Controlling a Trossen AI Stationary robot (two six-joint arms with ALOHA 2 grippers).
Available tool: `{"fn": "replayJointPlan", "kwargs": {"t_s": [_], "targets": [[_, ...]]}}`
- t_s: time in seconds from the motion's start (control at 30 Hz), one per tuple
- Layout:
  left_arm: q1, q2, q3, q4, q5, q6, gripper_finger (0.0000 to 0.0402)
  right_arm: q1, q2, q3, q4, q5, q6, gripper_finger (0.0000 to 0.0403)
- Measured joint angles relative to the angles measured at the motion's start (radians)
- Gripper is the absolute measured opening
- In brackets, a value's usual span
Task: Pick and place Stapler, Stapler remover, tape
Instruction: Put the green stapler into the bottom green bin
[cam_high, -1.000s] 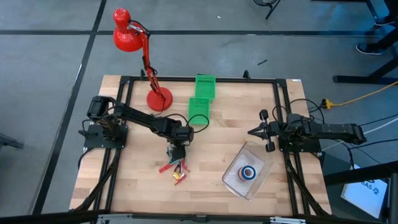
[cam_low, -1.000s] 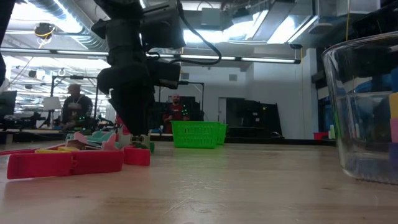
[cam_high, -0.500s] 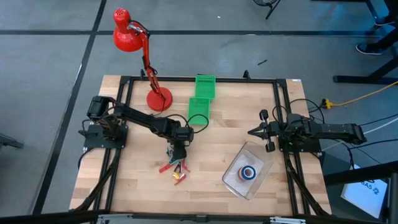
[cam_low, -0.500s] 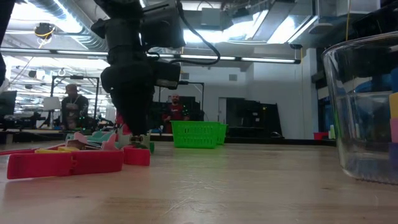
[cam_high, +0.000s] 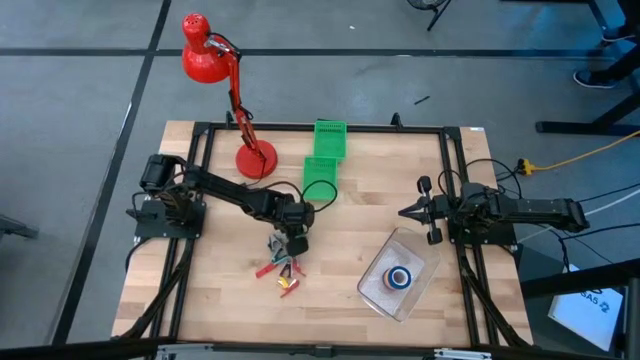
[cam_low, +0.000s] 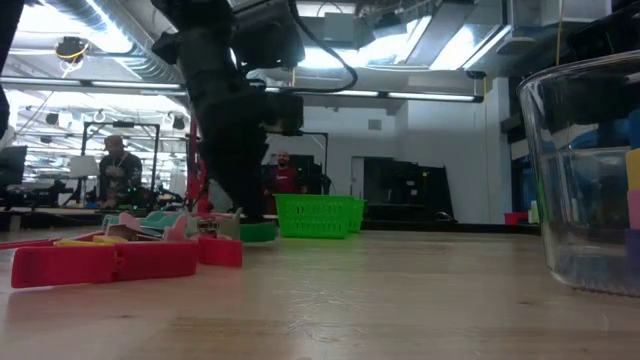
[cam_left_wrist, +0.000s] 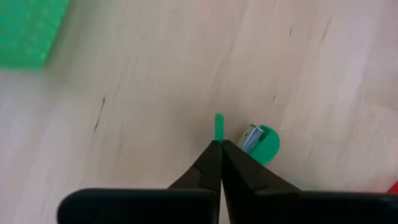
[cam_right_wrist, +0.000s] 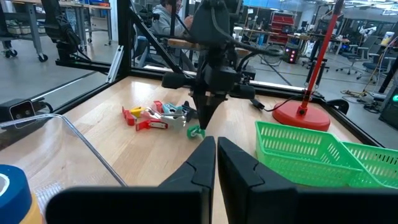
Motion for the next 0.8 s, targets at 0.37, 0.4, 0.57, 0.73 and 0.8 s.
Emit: {"fn": "replayJointPlan", "kwargs": {"t_s": [0.37,0.4,0.57,0.73,0.8], "targets": [[0.049,-0.087,0.002,0.091,-0.084,-0.003,0.0002,0.0,0.0,0.0,-0.001,0.0,0.0,0.0021],[0.06,-0.1,0.002,0.112,-0.1,-0.003,0.0002,0.0,0.0,0.0,0.0,0.0,0.0,0.0021],[0.121,-0.175,0.002,0.205,-0.158,0.013,0.0002,0.0,0.0,0.0,-0.001,0.0,0.0,0.0021],[0.197,-0.221,0.004,0.281,-0.231,0.025,0.0001,0.0,0.0,0.0,-0.001,0.0,0.0,0.0021],[0.233,-0.225,0.004,0.291,-0.241,0.026,0.0002,0.0,0.0,0.0,0.0,0.0,0.0,0.0021]]}}
